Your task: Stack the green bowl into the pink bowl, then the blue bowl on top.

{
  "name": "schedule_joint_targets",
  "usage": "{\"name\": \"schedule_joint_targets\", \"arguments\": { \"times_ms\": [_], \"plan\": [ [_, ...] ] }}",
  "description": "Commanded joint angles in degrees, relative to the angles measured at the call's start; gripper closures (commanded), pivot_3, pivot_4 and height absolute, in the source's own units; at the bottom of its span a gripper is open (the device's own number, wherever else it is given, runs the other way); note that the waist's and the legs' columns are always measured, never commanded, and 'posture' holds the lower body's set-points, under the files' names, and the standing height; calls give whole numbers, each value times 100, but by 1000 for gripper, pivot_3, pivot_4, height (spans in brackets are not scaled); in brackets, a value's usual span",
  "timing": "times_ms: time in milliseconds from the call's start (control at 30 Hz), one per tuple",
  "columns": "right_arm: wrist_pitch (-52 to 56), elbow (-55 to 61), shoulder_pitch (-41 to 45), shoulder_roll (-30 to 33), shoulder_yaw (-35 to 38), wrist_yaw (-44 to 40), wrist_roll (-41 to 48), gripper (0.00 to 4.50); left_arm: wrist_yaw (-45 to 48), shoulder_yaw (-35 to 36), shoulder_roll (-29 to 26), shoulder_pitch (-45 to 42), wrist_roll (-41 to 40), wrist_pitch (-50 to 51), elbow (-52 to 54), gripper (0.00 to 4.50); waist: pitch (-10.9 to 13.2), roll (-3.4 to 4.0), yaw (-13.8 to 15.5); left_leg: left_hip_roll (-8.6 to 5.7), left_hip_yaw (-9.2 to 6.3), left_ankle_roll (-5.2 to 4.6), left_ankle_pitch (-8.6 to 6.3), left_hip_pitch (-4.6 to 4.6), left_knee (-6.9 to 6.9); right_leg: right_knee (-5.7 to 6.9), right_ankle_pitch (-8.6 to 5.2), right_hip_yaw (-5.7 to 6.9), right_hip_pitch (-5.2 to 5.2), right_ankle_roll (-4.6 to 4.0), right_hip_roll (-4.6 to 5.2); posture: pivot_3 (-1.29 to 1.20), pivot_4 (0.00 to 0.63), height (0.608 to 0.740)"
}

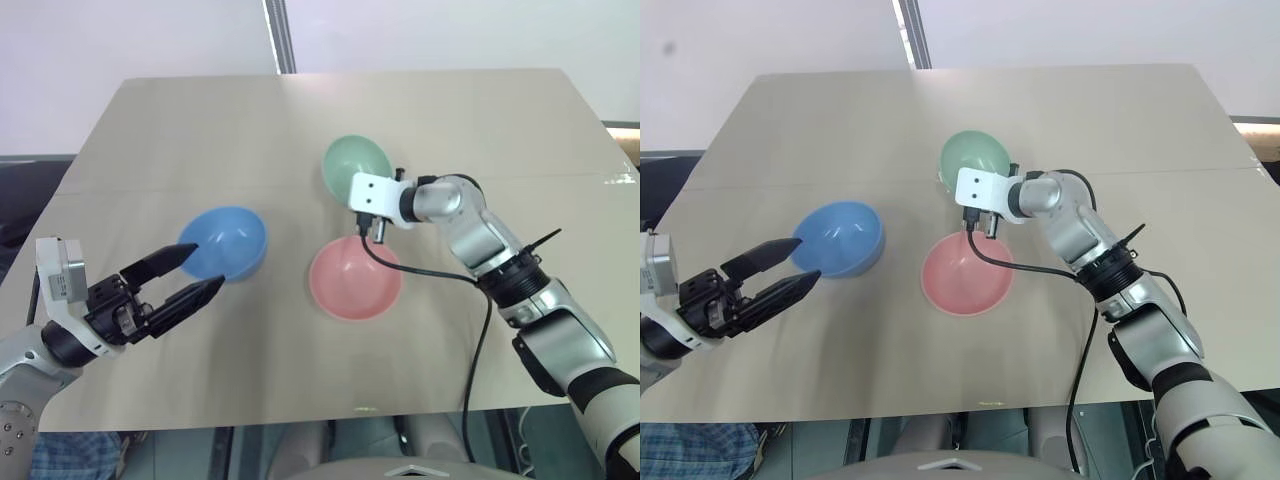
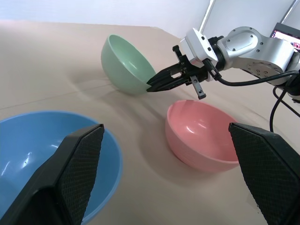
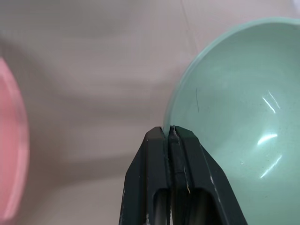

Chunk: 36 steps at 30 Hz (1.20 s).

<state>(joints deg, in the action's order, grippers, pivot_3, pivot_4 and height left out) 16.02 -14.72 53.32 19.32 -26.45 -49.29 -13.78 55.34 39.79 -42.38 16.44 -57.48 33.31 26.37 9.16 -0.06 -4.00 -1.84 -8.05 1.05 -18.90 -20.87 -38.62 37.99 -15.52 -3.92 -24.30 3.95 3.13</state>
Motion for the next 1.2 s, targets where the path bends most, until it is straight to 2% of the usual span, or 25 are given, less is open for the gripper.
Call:
{"name": "schedule_joint_targets", "arguments": {
  "times_ms": [33, 133, 333, 467, 633, 833, 1133, 1167, 1200],
  "plan": [
    [-554, 853, -28, 121, 674, -154, 645, 4468, 47, -8, -2, -36, -11, -95, 16, 0, 0, 0, 4, 0, 0, 0, 0, -1, 0, 0, 0, 0, -1, 0, 0, 0, 150, 740],
    [-689, 1653, -389, 494, 893, -460, 956, 4468, 72, -61, 2, -56, 2, -94, -6, 0, -1, -2, 21, 0, -3, 0, 0, -3, 2, -4, 0, 9, 0, 0, 4, 0, 150, 740],
    [-133, 3333, -1093, 1178, 1331, -912, 1701, 4468, 157, -274, -80, -259, 37, -65, -178, 0, 0, 0, 20, -1, 1, -1, 0, 0, 2, 0, 0, 19, 0, 0, 11, 0, 150, 740],
    [297, 4529, -1935, 2194, 1630, -1760, 2550, 4468, 351, -547, -273, -619, 88, 36, -462, 0, -1, -1, 101, 0, -2, -1, -1, -1, 2, -1, 0, 24, 2, 0, 9, 0, 150, 740],
    [179, 5305, -2563, 3161, 1677, -2348, 2873, 4468, 638, -817, -531, -1098, 213, 82, -930, 0, 0, -2, 153, 0, 9, -3, -1, 4, 1, -1, 0, 17, 4, 0, 8, 0, 150, 740],
    [2, 5604, -2602, 3340, 1096, -2313, 2367, 4468, 902, -1123, -619, -1556, 406, 66, -1326, 0, -1, -3, 156, 4, 10, -2, -1, 9, -3, 4, 1, 17, 5, -1, 1, 0, 150, 740],
    [295, 5641, -2116, 3104, 456, -2157, 1700, 4468, 1096, -1287, -629, -1847, 549, 66, -1545, 0, -1, -6, 165, 2, 5, -2, -1, 5, -6, 2, 1, 21, 4, -1, 4, 0, 150, 740],
    [347, 5639, -2094, 3108, 441, -2138, 1651, 3750, 1092, -1289, -616, -1851, 555, 73, -1528, 0, -1, -6, 166, 2, 4, -2, -1, 4, -6, 2, 1, 21, 3, -1, 4, 0, 150, 740],
    [365, 5625, -2084, 3117, 447, -2139, 1628, 3525, 1088, -1283, -604, -1850, 555, 82, -1514, 0, -1, -6, 167, 1, 4, -2, -1, 1, -6, 1, 1, 21, 3, -1, 5, 0, 150, 740]
  ]
}}
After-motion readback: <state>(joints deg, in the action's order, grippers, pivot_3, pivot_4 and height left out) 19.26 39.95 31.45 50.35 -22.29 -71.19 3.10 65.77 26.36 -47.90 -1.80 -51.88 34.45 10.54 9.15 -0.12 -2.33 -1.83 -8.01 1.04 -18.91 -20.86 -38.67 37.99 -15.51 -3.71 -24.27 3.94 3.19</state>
